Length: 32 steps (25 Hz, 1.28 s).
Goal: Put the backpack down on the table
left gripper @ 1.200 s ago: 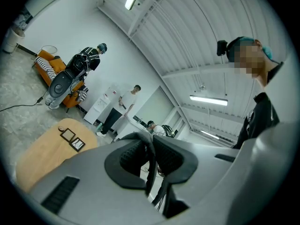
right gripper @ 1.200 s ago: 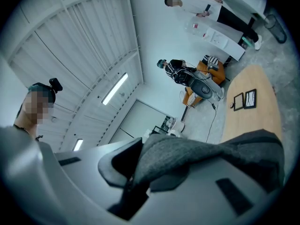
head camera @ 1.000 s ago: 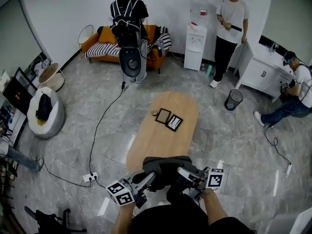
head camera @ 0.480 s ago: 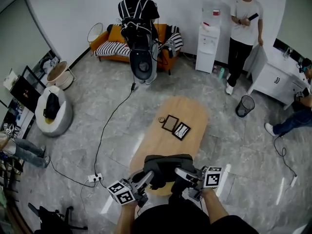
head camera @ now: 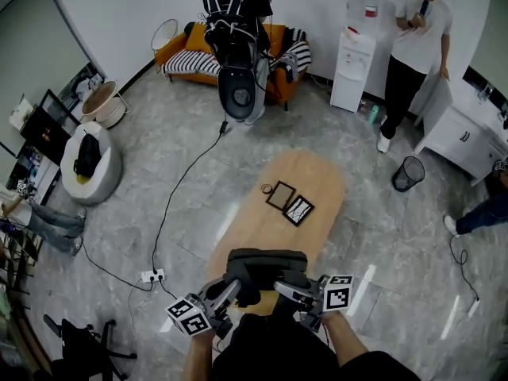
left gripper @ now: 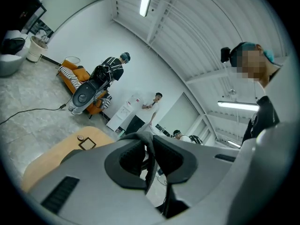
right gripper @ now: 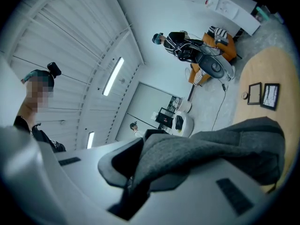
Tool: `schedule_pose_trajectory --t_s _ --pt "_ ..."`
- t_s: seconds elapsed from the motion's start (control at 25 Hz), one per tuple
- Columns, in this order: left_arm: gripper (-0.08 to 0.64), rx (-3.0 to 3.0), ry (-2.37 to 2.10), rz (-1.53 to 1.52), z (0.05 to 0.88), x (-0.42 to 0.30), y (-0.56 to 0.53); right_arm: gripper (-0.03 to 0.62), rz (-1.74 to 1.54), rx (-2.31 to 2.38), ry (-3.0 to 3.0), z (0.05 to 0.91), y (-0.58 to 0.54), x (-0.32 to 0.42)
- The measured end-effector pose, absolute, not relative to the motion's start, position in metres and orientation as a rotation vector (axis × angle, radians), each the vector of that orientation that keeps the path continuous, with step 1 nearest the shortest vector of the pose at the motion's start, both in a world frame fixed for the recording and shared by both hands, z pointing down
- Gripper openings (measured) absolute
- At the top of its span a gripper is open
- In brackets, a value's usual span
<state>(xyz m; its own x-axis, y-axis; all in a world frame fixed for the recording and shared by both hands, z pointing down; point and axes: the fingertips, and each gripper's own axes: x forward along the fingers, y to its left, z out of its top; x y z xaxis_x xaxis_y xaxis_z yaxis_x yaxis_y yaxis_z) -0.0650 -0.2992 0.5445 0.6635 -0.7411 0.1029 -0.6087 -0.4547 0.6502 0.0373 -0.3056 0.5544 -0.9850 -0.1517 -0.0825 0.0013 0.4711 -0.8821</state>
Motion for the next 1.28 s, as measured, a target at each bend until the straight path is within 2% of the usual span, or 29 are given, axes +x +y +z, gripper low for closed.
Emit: schedule_pose_trajectory --t_s 0.56,1.28 --pt "0.060 2.167 -1.058 -0.259 0.554 -0.090 -0.328 0.049 -1.606 -0.101 2.559 0.566 -0.307 0.011" --pt "0.062 2.220 -0.846 -0.092 0.606 -0.089 -0.399 0.057 -1.718 -0.562 2.421 0.640 -0.384 0.007"
